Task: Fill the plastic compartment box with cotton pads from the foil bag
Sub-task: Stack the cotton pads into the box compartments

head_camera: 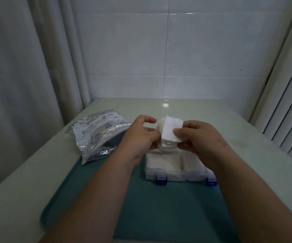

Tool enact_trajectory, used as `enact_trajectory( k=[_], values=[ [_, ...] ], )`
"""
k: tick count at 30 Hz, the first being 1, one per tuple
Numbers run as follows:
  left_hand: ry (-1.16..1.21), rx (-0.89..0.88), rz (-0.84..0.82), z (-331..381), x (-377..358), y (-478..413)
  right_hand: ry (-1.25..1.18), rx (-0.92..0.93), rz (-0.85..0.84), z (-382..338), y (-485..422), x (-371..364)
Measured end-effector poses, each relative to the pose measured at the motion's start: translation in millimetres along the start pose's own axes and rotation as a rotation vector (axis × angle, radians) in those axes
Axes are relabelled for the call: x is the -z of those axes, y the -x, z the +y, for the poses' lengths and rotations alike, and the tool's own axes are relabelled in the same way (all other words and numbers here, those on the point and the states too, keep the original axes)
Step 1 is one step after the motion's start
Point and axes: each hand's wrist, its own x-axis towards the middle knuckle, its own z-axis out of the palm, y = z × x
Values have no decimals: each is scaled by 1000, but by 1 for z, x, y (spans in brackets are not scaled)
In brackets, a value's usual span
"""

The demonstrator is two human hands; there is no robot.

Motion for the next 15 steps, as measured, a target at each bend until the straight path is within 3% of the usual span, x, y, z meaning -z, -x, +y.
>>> enact_trajectory(
  k=[4,8,15],
  values=[
    [-40,-56,153,0,5,-1,-33,-7,38,-7,-1,16],
    [-4,-36,173,-2,11,0,-130,-36,77,-10,-6,33],
    [112,-25,260,-5,16,-3,177,-147,-97,-11,4,26]
  ],
)
